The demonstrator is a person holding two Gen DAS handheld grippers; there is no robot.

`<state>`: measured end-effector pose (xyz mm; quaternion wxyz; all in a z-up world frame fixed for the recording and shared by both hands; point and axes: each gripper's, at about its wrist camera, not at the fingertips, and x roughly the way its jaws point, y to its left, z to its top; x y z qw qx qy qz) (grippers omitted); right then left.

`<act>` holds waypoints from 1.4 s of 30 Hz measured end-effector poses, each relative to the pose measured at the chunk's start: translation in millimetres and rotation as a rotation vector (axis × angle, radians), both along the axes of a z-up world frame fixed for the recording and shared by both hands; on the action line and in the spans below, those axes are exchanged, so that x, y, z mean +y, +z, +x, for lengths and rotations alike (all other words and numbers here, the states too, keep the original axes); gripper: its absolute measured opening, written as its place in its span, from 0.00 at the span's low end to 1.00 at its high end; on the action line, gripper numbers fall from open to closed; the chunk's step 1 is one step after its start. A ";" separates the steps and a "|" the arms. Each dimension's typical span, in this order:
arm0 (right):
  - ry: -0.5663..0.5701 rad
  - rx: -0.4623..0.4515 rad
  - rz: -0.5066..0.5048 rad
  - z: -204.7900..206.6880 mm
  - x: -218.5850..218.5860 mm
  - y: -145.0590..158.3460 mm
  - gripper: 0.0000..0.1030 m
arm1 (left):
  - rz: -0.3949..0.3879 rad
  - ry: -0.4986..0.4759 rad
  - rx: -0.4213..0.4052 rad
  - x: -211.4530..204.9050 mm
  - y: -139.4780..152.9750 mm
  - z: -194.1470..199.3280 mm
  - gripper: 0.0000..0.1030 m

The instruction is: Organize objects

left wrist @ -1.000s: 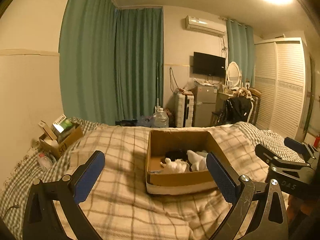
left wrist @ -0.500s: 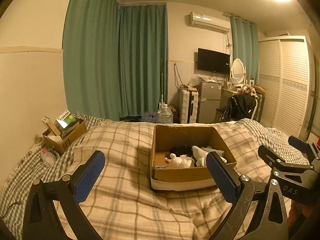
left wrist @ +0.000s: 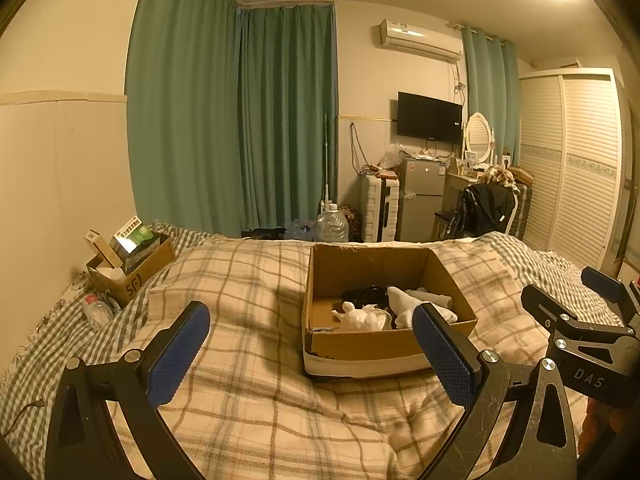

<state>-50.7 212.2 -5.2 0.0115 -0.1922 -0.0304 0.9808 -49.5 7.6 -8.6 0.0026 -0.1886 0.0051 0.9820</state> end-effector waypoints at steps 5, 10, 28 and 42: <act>0.005 -0.009 0.009 -1.4 -2.4 -2.9 1.00 | -0.002 0.001 -0.008 0.3 -0.8 -0.2 1.00; 0.007 -0.009 0.013 -1.1 -4.2 -3.3 1.00 | -0.004 0.003 -0.006 0.9 -1.2 0.5 1.00; 0.004 -0.015 0.006 -1.7 -4.4 -3.3 1.00 | -0.021 0.002 -0.005 1.6 -1.3 0.3 1.00; 0.004 -0.021 0.007 -2.5 -5.1 -4.2 1.00 | -0.031 -0.004 -0.005 4.3 -1.4 -1.0 1.00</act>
